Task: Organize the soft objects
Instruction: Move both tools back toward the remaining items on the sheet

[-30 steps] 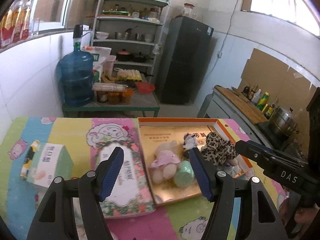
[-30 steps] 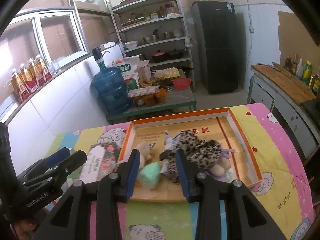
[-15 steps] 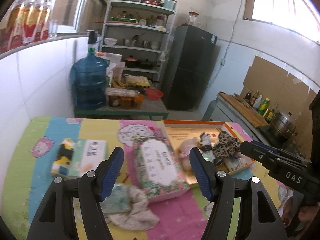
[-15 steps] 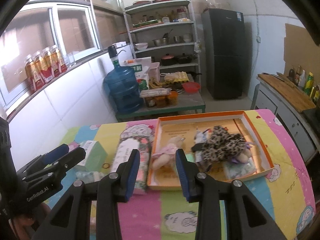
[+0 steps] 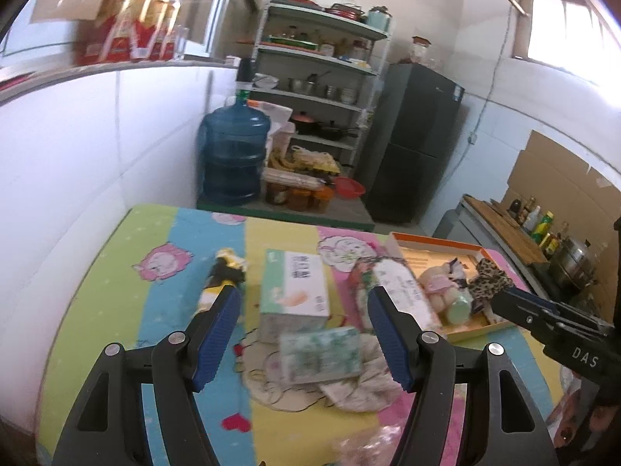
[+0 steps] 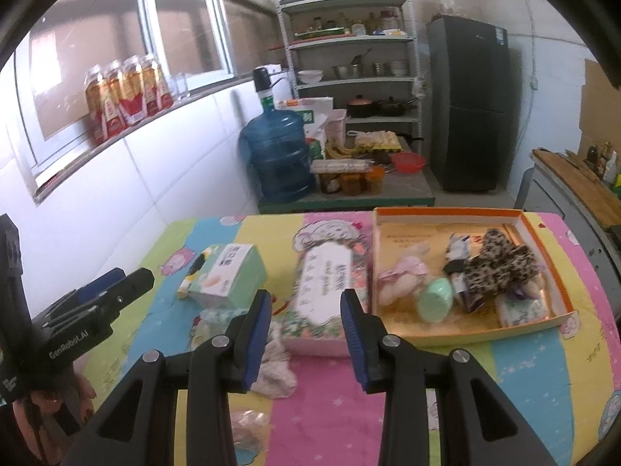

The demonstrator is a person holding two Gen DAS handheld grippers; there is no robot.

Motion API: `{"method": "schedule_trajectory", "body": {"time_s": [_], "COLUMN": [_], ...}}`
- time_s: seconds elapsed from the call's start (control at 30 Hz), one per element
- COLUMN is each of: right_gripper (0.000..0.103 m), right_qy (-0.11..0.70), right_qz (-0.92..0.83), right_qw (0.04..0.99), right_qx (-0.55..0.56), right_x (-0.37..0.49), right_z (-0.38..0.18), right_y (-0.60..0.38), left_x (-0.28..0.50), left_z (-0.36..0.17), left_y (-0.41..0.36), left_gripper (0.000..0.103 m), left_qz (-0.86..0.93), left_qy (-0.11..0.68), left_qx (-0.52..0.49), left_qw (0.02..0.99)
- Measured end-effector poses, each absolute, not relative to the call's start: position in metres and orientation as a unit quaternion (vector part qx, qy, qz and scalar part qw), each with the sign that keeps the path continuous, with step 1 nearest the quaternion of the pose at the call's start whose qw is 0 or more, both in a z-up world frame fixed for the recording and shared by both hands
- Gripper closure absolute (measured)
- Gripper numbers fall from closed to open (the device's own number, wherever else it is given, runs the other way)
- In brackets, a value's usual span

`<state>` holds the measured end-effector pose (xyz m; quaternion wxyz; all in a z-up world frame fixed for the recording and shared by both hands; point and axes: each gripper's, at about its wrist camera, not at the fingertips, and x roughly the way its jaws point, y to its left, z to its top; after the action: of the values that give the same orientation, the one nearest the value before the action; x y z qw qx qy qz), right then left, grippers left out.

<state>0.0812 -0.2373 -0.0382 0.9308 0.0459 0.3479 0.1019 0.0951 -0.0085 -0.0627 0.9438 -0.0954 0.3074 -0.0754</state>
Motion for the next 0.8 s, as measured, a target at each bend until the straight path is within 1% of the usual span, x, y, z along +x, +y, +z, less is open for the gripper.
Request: {"method": "schedule_trajectory", "body": {"time_s": [0.3, 0.5, 0.8], "right_gripper": [0.066, 0.066, 0.066], "right_qy": [0.386, 0.42, 0.449], "right_qz": [0.12, 0.129, 0.133], "right_qw": [0.914, 0.898, 0.883], "right_qx": [0.033, 0.021, 0.016], "right_x": [0.082, 0.086, 0.099], "right_z": [-0.073, -0.104, -0.135], "right_y": [-0.204, -0.19, -0.185], "left_x": [0.086, 0.086, 0.087], "left_z": [-0.074, -0.084, -0.098], "left_y": [0.016, 0.021, 0.024], "left_gripper": [0.033, 0.033, 0.033], "left_qz": [-0.067, -0.07, -0.077], "left_qy": [0.312, 0.321, 0.331], "left_qx": [-0.086, -0.084, -0.075], "left_qw": [0.944, 0.941, 0.938]}}
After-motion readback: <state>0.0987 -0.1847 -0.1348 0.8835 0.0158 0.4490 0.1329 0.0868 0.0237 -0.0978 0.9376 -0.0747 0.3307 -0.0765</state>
